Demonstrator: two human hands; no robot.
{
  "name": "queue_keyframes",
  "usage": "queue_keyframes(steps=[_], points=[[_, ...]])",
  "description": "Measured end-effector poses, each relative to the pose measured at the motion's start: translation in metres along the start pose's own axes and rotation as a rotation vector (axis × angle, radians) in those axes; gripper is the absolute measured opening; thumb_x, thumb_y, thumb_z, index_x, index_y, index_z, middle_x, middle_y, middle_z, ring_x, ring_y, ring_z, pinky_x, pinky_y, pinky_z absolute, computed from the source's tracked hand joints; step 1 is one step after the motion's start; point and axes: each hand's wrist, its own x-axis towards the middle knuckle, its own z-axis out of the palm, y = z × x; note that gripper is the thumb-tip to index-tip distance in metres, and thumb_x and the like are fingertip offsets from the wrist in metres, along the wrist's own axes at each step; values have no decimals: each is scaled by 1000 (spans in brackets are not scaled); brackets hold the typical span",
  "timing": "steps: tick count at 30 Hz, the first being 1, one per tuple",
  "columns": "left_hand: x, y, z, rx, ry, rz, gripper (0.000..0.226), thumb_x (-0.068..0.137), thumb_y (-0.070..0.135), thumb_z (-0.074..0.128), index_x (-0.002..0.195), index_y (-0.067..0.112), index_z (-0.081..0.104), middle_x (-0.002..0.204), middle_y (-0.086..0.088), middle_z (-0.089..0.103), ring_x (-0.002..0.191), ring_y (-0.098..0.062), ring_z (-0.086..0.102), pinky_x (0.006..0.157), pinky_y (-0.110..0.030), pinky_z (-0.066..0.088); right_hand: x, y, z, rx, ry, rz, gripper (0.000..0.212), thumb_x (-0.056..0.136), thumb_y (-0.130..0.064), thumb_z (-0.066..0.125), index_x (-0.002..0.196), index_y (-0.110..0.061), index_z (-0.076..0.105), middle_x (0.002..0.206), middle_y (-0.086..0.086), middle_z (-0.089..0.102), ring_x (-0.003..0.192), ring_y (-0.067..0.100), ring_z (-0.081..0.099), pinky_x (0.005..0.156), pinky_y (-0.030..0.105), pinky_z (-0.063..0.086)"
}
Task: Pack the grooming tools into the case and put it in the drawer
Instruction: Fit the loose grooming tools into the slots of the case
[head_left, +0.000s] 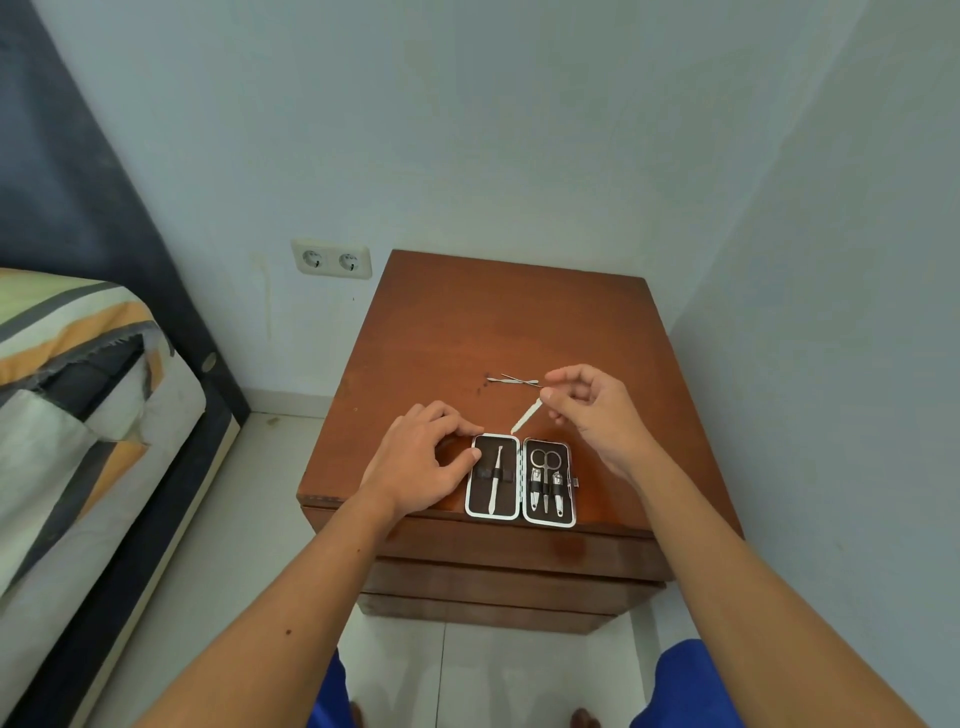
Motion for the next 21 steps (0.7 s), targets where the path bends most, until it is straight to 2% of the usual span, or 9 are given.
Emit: queue_keyframes(steps=[4,7,12,17,21], points=[[-1,0,1,3,-1,9,24,94,44,69,118,40,74,112,25,59,101,-2,50,91,-25,33,-2,9,2,-161,-47,10,16,89,-12,82,98,-11,68,81,6,73,64,9,65,66,24,54],[0,0,1,9,0,6,25,94,45,69,118,40,73,112,25,59,101,-2,50,92,-26,34,-2,12,6,-256,-77,15,22,88,-16,83,104,-15,68,85,4,77,66,7,67,67,21,55],[-1,2,2,6,-5,7,25,94,45,69,118,40,73,112,25,59,102,-3,50,92,-26,36,5,18,9,-336,-106,-8,15,86,-16,85,94,-19,73,79,-3,74,67,8,68,73,29,57],[0,0,0,13,1,1,25,94,45,69,119,40,73,113,24,59,102,-4,51,92,-27,36,10,12,18,-418,-170,-48,12,88,-16,83,94,-21,75,85,0,75,74,11,70,81,34,61],[-1,2,2,10,-3,8,26,94,46,68,119,40,73,113,24,59,102,-3,50,93,-28,36,7,12,19,-516,-200,-79,11,85,-23,86,90,-28,77,85,-5,75,75,6,65,76,26,56]])
